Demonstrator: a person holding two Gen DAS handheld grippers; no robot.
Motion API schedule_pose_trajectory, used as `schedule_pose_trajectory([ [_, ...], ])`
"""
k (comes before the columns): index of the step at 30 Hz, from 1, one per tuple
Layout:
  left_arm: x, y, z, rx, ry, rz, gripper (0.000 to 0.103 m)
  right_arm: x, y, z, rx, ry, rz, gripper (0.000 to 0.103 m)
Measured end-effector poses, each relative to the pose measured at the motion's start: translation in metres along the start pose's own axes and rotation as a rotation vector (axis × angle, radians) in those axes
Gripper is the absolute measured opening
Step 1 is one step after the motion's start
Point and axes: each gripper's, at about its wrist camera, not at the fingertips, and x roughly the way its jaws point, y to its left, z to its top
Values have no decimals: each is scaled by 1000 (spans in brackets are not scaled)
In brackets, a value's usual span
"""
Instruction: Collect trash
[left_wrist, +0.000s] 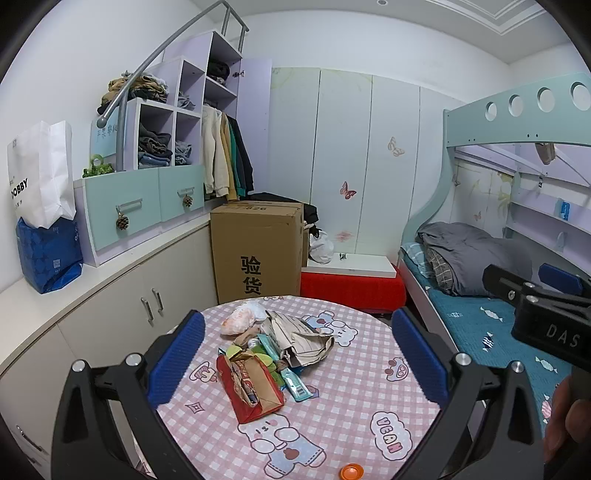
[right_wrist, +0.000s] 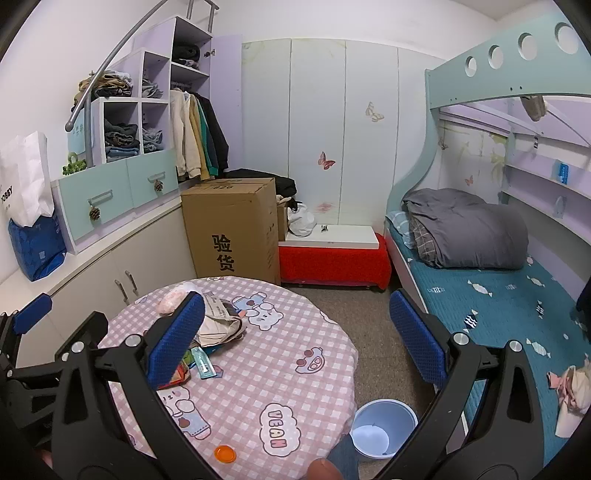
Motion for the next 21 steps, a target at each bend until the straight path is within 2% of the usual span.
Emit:
schedule_pose_trajectory([
  [21,12,2,-7,-1,33,0,99,13,5,-9,-17,31,-1,98],
])
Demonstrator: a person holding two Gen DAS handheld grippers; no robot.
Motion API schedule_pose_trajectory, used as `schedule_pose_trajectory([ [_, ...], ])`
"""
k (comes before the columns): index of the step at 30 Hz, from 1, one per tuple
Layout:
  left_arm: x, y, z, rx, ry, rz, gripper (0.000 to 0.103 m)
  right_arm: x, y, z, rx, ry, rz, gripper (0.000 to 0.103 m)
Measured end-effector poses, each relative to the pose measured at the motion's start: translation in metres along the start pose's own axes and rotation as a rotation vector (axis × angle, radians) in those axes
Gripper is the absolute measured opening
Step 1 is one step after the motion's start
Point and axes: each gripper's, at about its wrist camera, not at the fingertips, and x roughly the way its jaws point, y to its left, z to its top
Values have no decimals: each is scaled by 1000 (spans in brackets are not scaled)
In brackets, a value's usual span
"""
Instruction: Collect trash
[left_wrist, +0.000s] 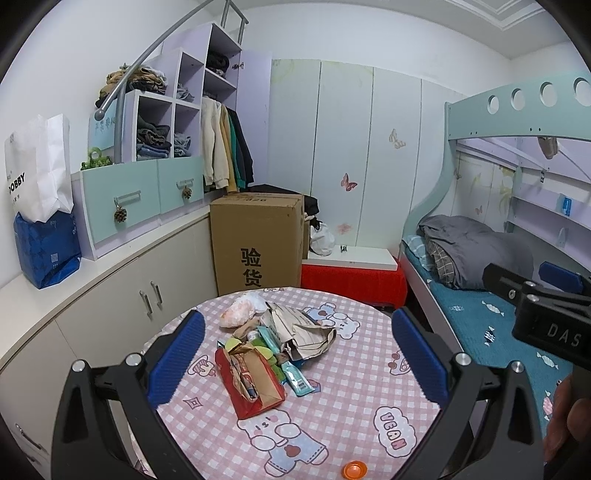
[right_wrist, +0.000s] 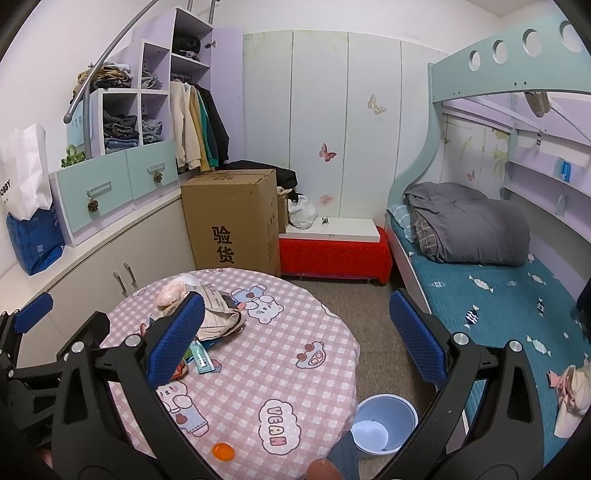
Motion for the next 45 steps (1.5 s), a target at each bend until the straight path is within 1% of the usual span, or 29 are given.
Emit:
schedule_pose_trajectory([
  [6,7,2,-3,-3,20,5,99,8,0,-4,0,24,3,98],
  [10,15,5,-10,-4,47,15,99,16,1,-8,-4,53,10,98],
  [14,28,10,-20,-11,93,34,99,31,2,-18,-12,102,23,98],
  [18,41,18,-35,-16,139,58,99,50,6,-34,-31,169,46,98],
  [21,52,26,-48,-18,180,80,99,65,11,-56,-60,234,79,98],
  [24,61,35,-61,-20,222,103,99,82,19,-84,-96,319,140,98],
  [28,73,49,-82,-25,279,135,99,97,30,-125,-136,435,245,98],
  [31,78,59,-92,-28,309,156,99,101,40,-150,-183,481,301,97],
  [32,79,62,-95,-30,317,162,99,101,45,-158,-202,501,320,93],
  [33,81,64,-98,-33,324,167,99,103,49,-166,-217,515,334,87],
  [34,83,66,-100,-36,330,170,99,104,51,-171,-226,531,343,84],
  [35,84,67,-102,-38,337,173,99,106,54,-176,-234,550,351,79],
  [36,86,69,-103,-40,340,175,99,106,56,-181,-240,563,356,73],
  [37,88,70,-105,-40,345,176,99,108,58,-185,-247,574,362,71],
  [39,91,69,-106,-40,350,177,99,112,60,-191,-260,595,376,60],
  [40,94,69,-107,-39,354,177,99,112,62,-193,-266,601,383,59],
  [41,96,69,-108,-38,359,177,99,111,65,-194,-290,589,379,52],
  [42,98,68,-108,-37,363,177,99,111,67,-196,-304,580,374,41],
  [44,102,66,-109,-34,371,177,99,112,66,-193,-311,573,380,29],
  [45,106,65,-109,-33,375,178,99,113,63,-191,-294,577,392,29],
])
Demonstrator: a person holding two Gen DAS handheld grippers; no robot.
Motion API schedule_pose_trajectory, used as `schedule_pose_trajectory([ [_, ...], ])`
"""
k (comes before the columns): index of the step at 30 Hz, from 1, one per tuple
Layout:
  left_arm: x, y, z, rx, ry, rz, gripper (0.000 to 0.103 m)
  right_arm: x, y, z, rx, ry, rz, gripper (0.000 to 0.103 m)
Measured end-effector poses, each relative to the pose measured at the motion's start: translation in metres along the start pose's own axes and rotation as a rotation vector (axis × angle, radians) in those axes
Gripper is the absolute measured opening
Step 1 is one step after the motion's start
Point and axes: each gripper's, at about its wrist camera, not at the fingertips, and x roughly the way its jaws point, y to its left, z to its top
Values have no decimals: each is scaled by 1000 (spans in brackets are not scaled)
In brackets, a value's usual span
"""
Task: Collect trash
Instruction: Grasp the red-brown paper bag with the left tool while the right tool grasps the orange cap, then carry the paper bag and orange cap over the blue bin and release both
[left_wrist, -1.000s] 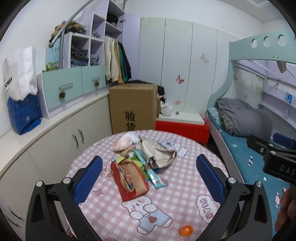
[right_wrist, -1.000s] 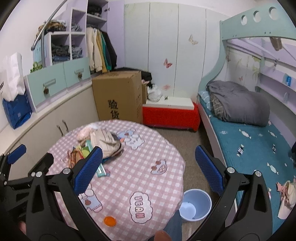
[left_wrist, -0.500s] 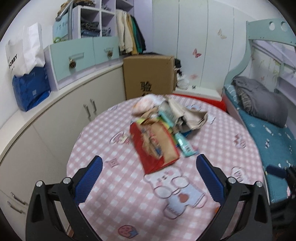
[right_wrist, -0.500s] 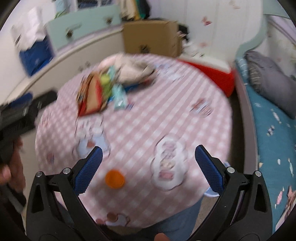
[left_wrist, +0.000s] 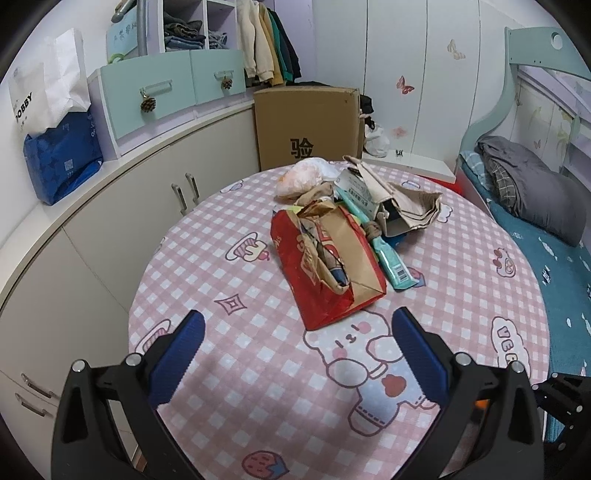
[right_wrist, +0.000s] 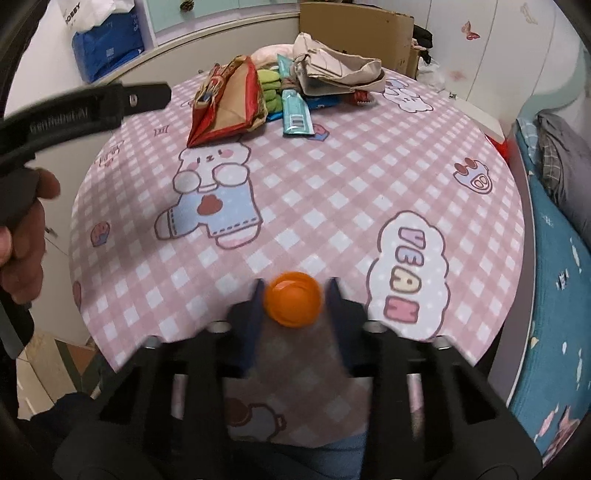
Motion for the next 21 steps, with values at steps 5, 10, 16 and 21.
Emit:
schedule_pose_trajectory([
  [5,12,-6,12,-6,1,13,99,5,-13,13,29,-21,25,29],
  [10,36,-20,33,-19,5,40,99,8,-27,30,60,-53,33,29],
  [16,89,-31,47,-22,105,83,99,7,-45,41,98,-84,38,29],
  [21,104,-23,43,-71,140,-28,69,4,-61,41,143,-104,52,29],
])
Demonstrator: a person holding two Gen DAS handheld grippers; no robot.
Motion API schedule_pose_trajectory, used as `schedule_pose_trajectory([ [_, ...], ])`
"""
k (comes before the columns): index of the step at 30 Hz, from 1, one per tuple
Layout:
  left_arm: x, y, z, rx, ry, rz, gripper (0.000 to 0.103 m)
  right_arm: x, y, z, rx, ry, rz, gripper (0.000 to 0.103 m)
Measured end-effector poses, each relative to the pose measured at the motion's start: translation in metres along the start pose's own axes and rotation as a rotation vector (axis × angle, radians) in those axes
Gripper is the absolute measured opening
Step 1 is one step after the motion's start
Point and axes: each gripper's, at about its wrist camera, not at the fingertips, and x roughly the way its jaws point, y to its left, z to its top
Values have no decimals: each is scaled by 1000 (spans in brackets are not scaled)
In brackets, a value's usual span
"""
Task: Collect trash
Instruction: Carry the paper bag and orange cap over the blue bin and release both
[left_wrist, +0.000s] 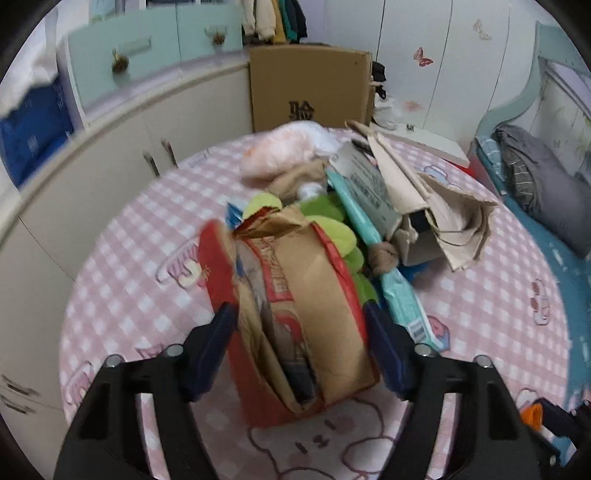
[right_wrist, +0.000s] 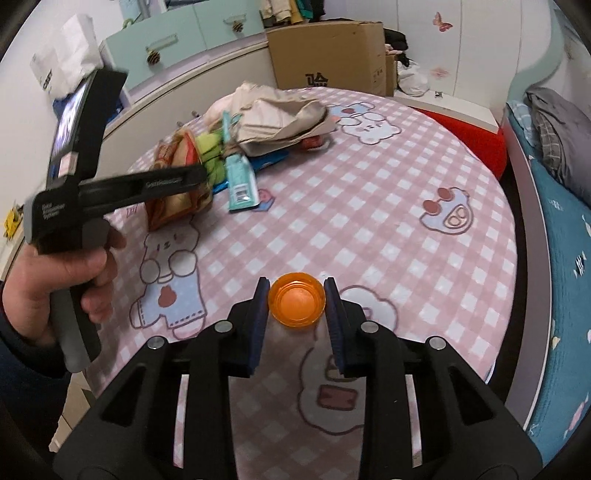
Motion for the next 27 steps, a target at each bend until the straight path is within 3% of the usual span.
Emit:
schedule_pose_trajectory([
  [5,-14,7,-10,-3,-25,-64,64,-6,-15,5,35,-29,7,29],
  [14,-68,6,-22,-5,-116,-109,64,-32,-47,7,98,-119,10,29],
  [21,-108,-63,-17,120,-183,-238,64,-66,-98,1,183,-206,-36,29],
  [27,-118,-163,-23,272,-157,-419,64,-101,-175,-25,320,-265,-126,29],
])
